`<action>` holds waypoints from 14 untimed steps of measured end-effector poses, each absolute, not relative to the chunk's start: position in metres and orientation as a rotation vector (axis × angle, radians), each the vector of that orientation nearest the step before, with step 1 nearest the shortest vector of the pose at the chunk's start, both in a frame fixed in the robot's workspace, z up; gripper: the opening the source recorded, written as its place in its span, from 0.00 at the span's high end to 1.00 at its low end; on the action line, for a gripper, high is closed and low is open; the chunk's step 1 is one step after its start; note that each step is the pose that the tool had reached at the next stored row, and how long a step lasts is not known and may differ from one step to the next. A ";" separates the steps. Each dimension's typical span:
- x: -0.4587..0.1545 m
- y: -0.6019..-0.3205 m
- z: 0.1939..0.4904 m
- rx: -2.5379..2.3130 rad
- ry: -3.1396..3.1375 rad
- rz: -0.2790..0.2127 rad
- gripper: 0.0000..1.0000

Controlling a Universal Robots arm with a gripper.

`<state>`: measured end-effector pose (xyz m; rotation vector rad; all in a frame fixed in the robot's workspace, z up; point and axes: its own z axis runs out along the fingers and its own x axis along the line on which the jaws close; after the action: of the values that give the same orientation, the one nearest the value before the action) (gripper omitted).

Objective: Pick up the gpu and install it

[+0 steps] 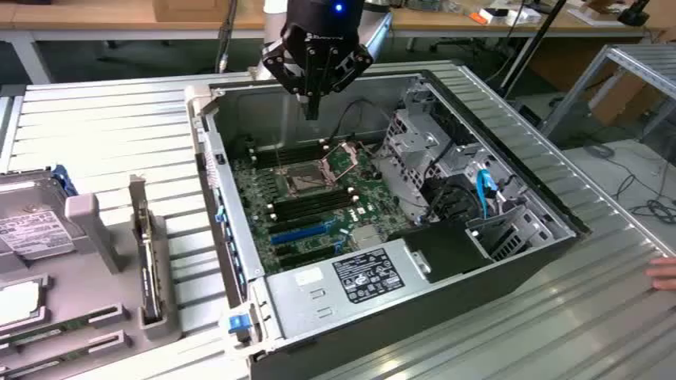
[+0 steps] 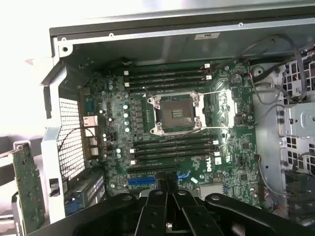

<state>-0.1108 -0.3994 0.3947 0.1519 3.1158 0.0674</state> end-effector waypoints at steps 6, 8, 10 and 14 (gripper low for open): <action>-0.112 -0.399 0.395 0.152 3.115 0.068 0.89; -0.113 -0.399 0.395 0.152 3.115 0.067 0.89; -0.113 -0.399 0.395 0.152 3.115 0.067 0.89; -0.113 -0.399 0.395 0.049 3.120 0.069 0.89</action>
<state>-0.1126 -0.3994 0.3947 0.0489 3.1202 0.0685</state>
